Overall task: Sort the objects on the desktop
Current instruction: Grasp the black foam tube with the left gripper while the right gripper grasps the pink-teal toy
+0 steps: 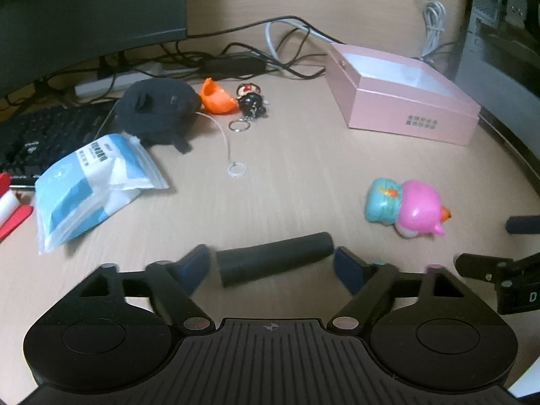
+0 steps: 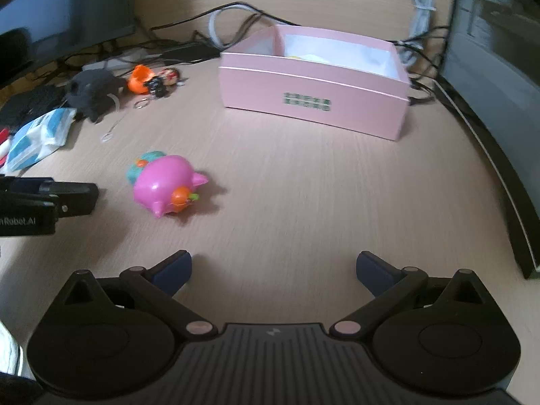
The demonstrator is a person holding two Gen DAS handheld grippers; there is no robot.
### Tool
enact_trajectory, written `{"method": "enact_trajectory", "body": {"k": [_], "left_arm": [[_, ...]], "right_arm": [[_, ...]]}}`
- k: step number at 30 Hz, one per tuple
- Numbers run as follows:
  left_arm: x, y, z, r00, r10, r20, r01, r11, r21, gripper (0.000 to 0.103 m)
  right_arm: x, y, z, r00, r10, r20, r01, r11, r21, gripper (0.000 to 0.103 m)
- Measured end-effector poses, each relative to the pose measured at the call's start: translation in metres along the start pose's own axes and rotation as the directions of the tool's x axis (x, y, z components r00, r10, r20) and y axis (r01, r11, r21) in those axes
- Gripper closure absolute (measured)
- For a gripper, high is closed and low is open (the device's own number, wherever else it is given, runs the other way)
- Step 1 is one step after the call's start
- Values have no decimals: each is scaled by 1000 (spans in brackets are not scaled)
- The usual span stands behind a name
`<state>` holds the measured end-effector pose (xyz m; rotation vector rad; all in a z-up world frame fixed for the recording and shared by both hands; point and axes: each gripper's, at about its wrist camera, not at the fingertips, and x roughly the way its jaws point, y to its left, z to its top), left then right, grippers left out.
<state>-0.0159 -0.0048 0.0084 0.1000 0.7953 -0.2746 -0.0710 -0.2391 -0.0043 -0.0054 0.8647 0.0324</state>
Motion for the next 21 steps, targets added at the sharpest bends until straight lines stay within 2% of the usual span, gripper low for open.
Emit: {"method": "enact_trajectory", "body": {"k": [6,12,18,21], "left_arm": [[-2,3,-8,999,17,27,-18,1000,20,6],[-3,7,-13,999,24,40,-25,1000,17,3],[-5,7,-14,999,32,32,-33,999,11,2],[-6,7,-14,999,36,23,-36,999,9,2]], "right_arm": [[2,23,5,999,38,-2,-38,996,-84,0],[3,41,11,999,-2,41,9,987,-160,0],[6,40,20,999,-7,51,15,987,-159,0],[9,40,27,996,-52,77,64,984,-168,0]]}}
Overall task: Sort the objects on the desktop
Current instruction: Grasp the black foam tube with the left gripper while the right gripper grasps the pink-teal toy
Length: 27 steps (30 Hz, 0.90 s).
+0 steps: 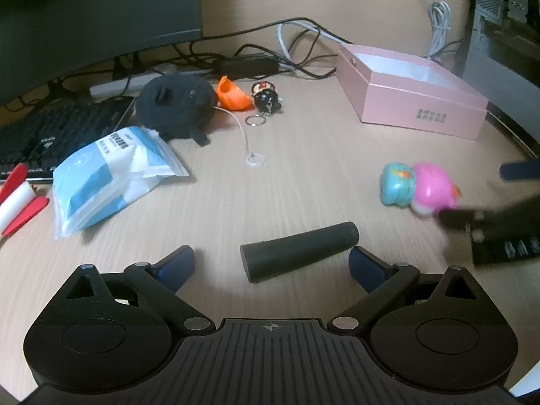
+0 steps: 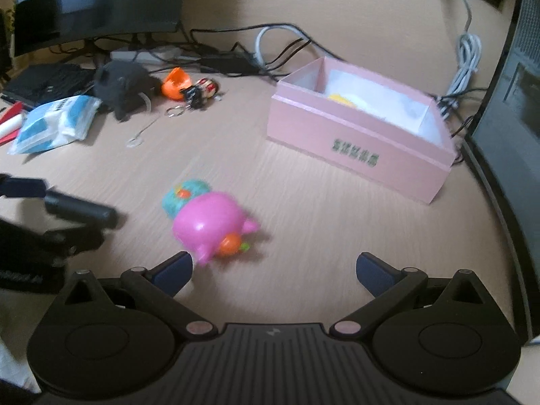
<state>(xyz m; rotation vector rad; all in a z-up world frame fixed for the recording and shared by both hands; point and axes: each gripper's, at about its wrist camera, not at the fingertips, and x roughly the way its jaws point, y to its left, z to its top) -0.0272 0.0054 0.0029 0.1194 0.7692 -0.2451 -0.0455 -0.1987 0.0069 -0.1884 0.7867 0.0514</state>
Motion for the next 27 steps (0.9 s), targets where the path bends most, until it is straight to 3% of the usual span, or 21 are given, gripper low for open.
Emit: {"method": "enact_trajectory", "body": {"k": [3,5,9,12,16,21,23,25,27], "left_arm": [[-1,0,0,1000,3,-9,-3,1000,-2,2],[-2,1,-1,1000,4,-13,-4,1000,-4,1],[-3,1,-1,1000,6,-20,-7,1000,-5,1],[-3,2,-1,1000,7,-25,-8,1000,-6,1],[-5,4,-2,999,10,-33,-10,1000,-9,0],[-7,4,-3,999,16,-39,-17,1000,-15,0],[-7,4,-3,999,20,-42,-21,1000,-18,0],[-7,4,-4,999,24,-46,-25,999,-22,0],[-8,4,-4,998,28,-49,-29,999,-26,0]], "right_arm": [[5,-3,5,991,-136,16,136,991,1,0],[4,-11,8,989,-148,15,148,989,33,0],[-5,-19,14,999,-2,39,-2,994,105,0],[-6,-8,19,992,108,65,-112,992,58,0],[1,15,22,981,168,100,-159,983,-92,0],[25,17,31,975,212,58,-203,970,-135,0],[36,14,34,972,232,25,-228,967,-116,9],[43,12,36,965,260,-30,-262,961,-91,28],[39,10,36,962,269,-32,-271,961,-61,29]]}}
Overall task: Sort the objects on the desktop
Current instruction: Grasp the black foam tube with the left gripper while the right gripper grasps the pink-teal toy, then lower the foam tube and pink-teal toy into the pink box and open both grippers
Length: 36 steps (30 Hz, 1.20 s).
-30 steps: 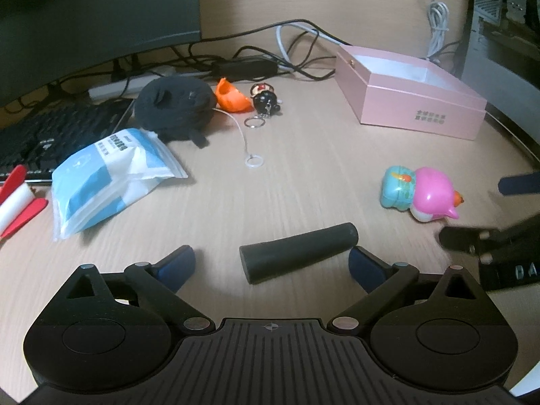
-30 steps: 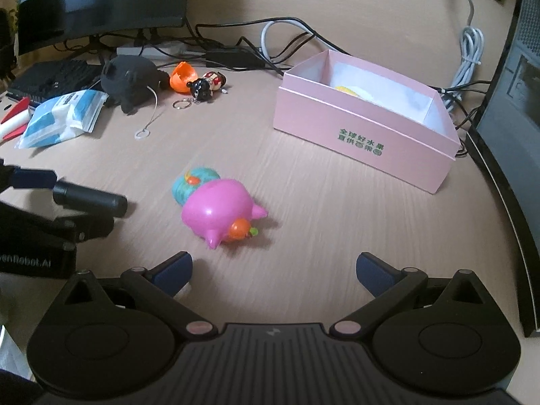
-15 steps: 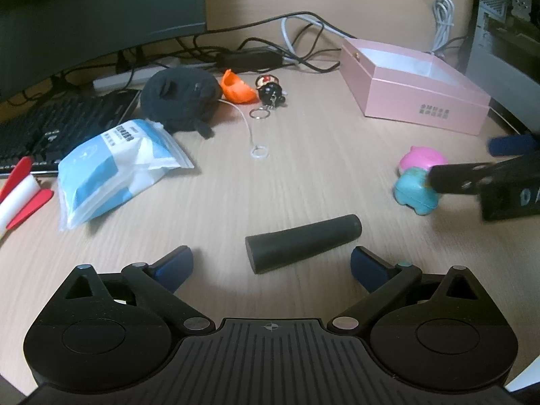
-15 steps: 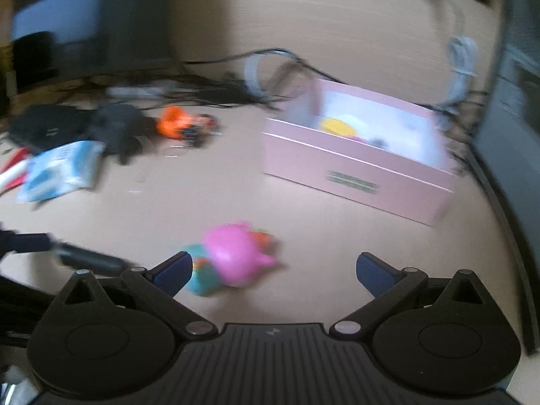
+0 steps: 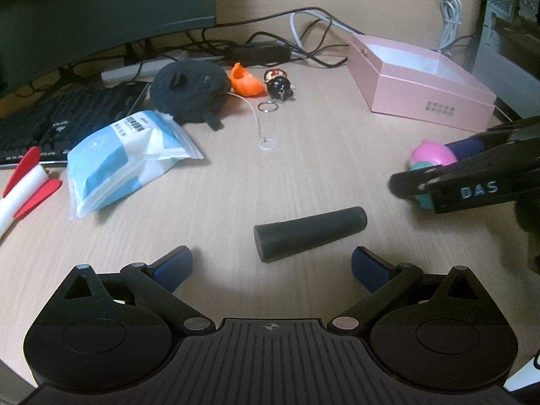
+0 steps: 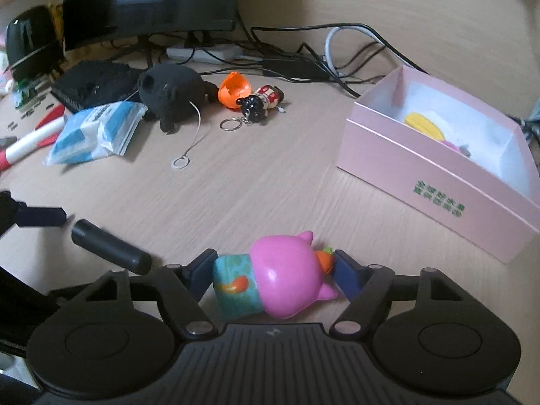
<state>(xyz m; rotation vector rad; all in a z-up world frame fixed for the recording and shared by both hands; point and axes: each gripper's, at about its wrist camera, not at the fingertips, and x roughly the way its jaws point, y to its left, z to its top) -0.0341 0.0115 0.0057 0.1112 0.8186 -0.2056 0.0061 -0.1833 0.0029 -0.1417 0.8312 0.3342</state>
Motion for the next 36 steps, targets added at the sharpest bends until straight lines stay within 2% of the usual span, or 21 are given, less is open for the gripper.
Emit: {"method": "enact_trajectory", "body": {"k": [4,10,14,18,23,26,27,30,33,36], "left_arm": [[-1,-1,6,999,-3,-36,2,1000,-31,0],[-6,-14,22,1000,-10,-25,9,999,-49,0],[1,-25,26,997,41,-67,-44,999,-33,0],[4,-29,27,997,40,-70,-44,998,-49,0],[13,-32,28,995,53,-84,-59,996,-73,0],[15,-32,30,994,60,-87,-68,994,-86,8],[15,-32,30,994,57,-89,-65,994,-87,15],[15,-33,32,995,62,-79,-69,994,-82,22],[11,-35,32,997,39,-72,-44,997,-68,22],[3,-40,32,999,15,-48,-15,1000,-9,22]], "right_arm": [[-19,0,-9,999,-50,21,50,999,22,29],[-48,-1,-28,995,-97,28,96,994,50,29],[-59,-2,-40,993,-120,23,118,990,81,29],[-64,-5,-49,987,-159,18,157,983,95,29],[-66,-8,-55,988,-156,10,154,982,104,29],[-67,-8,-56,988,-151,10,149,984,100,29],[-66,-8,-56,989,-149,10,148,984,101,29],[-67,-9,-57,989,-147,10,145,983,109,29],[-68,-9,-57,989,-150,9,148,983,112,30],[-74,-11,-57,988,-151,12,149,982,115,30]]}}
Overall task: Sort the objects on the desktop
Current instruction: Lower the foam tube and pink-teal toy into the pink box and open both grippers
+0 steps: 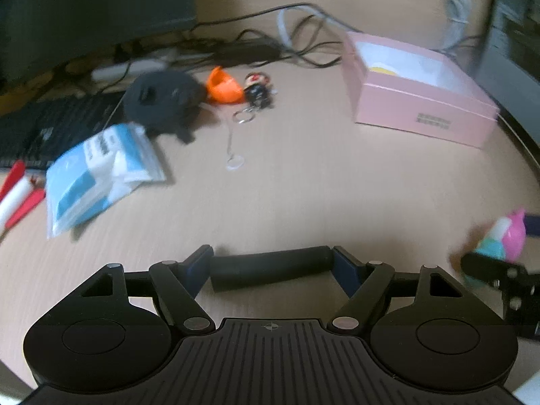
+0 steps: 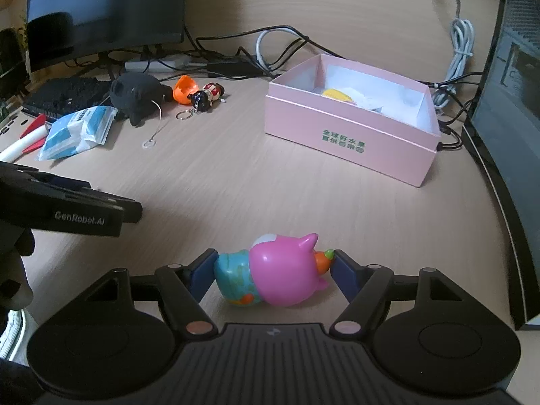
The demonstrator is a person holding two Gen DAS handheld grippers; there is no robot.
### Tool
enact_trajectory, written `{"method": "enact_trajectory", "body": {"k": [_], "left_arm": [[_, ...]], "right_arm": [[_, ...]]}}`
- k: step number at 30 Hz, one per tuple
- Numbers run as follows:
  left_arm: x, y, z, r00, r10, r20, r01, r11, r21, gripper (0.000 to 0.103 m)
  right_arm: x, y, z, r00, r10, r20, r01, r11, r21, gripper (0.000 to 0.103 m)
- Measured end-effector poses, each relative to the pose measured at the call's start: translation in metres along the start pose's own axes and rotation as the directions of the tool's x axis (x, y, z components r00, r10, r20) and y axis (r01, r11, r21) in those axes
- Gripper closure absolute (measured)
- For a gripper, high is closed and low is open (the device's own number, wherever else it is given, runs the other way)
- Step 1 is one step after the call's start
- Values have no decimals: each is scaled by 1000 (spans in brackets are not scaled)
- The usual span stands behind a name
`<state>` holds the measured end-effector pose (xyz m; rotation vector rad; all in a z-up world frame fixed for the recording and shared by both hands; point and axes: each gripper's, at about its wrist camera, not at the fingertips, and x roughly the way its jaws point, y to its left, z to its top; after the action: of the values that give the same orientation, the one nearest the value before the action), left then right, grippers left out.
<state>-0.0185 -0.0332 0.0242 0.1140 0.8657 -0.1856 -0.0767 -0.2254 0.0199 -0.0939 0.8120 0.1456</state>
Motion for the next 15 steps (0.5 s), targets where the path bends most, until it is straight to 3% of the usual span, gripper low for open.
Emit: {"method": "enact_trajectory", "body": {"k": [8,15], "left_arm": [[-33,-15,5,988,-132,85,113,975,192,22],[-49,-22,37,956,-247,155,210,951,225,22]], "right_arm": [[-36,-16,10,999,-34,27,34,999,-1,30],[-70,-17,23,984,-131,122,125,991,54,30]]}}
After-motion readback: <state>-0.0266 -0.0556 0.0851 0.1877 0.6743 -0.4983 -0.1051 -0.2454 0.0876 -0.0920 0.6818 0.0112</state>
